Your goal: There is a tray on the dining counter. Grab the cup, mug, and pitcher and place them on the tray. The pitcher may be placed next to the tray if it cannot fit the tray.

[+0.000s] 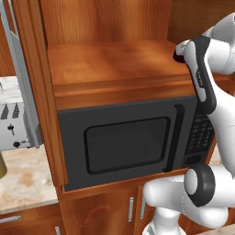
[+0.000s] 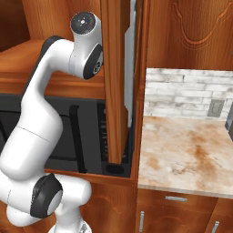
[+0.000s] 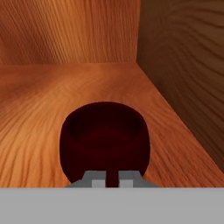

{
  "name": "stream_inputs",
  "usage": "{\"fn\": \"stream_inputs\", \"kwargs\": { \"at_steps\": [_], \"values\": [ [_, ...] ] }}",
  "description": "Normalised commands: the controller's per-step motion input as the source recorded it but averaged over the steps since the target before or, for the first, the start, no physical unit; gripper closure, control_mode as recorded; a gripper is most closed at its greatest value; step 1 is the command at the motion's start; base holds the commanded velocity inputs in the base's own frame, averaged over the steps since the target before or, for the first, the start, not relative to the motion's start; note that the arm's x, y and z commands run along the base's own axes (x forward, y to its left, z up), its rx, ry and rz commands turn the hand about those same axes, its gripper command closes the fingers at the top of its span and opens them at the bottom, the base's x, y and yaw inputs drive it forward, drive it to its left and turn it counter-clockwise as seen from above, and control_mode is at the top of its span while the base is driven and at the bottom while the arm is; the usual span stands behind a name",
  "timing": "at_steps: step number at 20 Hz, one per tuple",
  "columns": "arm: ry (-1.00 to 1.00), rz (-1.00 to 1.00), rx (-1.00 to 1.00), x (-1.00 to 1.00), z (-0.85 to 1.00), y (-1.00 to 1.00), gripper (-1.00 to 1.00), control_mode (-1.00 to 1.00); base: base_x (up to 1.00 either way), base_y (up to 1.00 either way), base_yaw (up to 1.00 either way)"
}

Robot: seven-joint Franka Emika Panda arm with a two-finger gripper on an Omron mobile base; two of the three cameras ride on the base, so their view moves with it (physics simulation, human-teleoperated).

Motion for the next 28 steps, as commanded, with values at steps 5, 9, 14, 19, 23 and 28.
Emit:
{"fn": "stream_inputs", "kwargs": {
  "at_steps": [5, 9, 14, 19, 23, 28],
  "values": [
    [0.00, 0.00, 0.00, 0.00, 0.00, 0.00, 1.00, -1.00, 0.00, 0.00, 0.00],
    [0.00, 0.00, 0.00, 0.00, 0.00, 0.00, 1.00, -1.00, 0.00, 0.00, 0.00],
    [0.00, 0.00, 0.00, 0.00, 0.00, 0.00, 1.00, -1.00, 0.00, 0.00, 0.00],
    [0.00, 0.00, 0.00, 0.00, 0.00, 0.00, 1.00, -1.00, 0.00, 0.00, 0.00],
    [-0.01, 0.00, 0.00, -0.16, 0.00, 0.00, 1.00, -1.00, 0.00, 0.00, 0.00],
    [-0.05, 0.00, 0.00, -0.33, 0.16, 0.03, 1.00, -1.00, 0.00, 0.00, 0.00]
  ]
}}
